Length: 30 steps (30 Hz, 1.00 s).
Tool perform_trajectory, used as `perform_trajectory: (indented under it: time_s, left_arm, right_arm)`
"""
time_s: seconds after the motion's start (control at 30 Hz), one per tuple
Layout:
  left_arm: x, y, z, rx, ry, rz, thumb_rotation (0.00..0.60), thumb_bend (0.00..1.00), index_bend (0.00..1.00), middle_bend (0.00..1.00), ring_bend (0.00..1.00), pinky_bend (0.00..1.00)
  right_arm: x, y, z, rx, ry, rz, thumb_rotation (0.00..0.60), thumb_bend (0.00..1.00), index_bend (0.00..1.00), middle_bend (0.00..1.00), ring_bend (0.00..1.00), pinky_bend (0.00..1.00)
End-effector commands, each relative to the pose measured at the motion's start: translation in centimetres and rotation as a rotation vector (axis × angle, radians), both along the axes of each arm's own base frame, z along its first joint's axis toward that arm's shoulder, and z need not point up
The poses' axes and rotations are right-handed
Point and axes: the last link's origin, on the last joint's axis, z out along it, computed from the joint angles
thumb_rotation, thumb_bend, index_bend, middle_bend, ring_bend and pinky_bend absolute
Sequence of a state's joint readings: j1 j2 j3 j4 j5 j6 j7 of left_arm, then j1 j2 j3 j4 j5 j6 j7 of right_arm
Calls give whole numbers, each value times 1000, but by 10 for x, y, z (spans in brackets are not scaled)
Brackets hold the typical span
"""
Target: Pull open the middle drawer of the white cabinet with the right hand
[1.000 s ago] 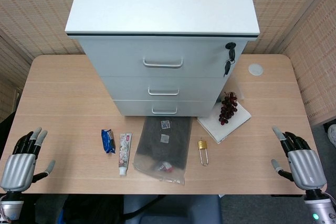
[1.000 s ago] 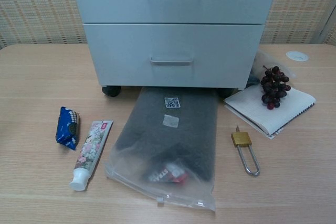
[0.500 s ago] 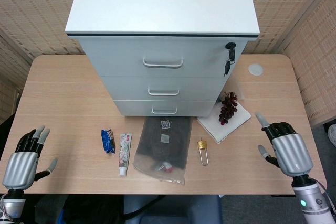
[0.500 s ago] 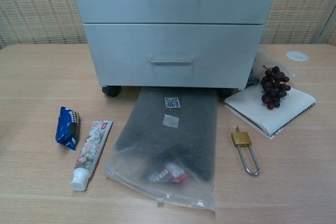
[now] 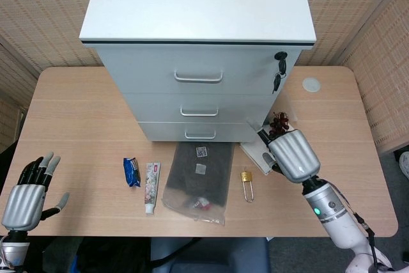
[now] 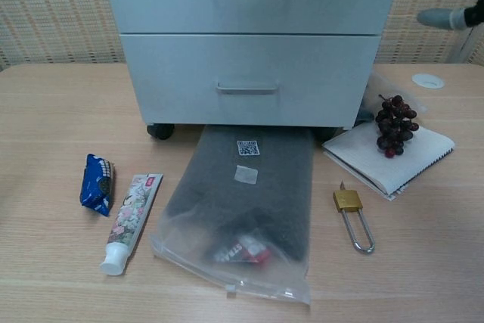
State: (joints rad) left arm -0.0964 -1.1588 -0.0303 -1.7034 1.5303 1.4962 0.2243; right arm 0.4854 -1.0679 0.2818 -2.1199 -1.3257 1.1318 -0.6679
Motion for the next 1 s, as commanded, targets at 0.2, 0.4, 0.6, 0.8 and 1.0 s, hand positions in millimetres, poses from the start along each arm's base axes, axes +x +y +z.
perform_trajectory:
  time_s: [0.2, 0.4, 0.6, 0.8, 1.0]
  left_arm:
    - [-1, 1, 0, -3, 1, 2, 600, 313, 26, 0, 0, 93]
    - [-3, 0, -1, -5, 2, 7, 600, 312, 26, 0, 0, 93]
    - [-4, 0, -2, -9, 0, 11, 600, 313, 26, 0, 0, 93]
    - [-6, 0, -2, -10, 0, 16, 600, 313, 26, 0, 0, 93]
    - [-7, 0, -2, -12, 1, 18, 600, 312, 26, 0, 0, 93]
  right_arm:
    - [47, -27, -22, 50, 20, 36, 600, 329, 94, 819, 836, 826]
    - [61, -39, -32, 67, 33, 27, 600, 329, 112, 822, 840, 826]
    - [68, -45, -41, 86, 41, 13, 600, 329, 138, 822, 840, 826]
    - [70, -50, -46, 91, 56, 0, 600, 329, 163, 822, 840, 826]
    - [71, -54, -49, 90, 56, -4, 600, 330, 171, 822, 840, 826]
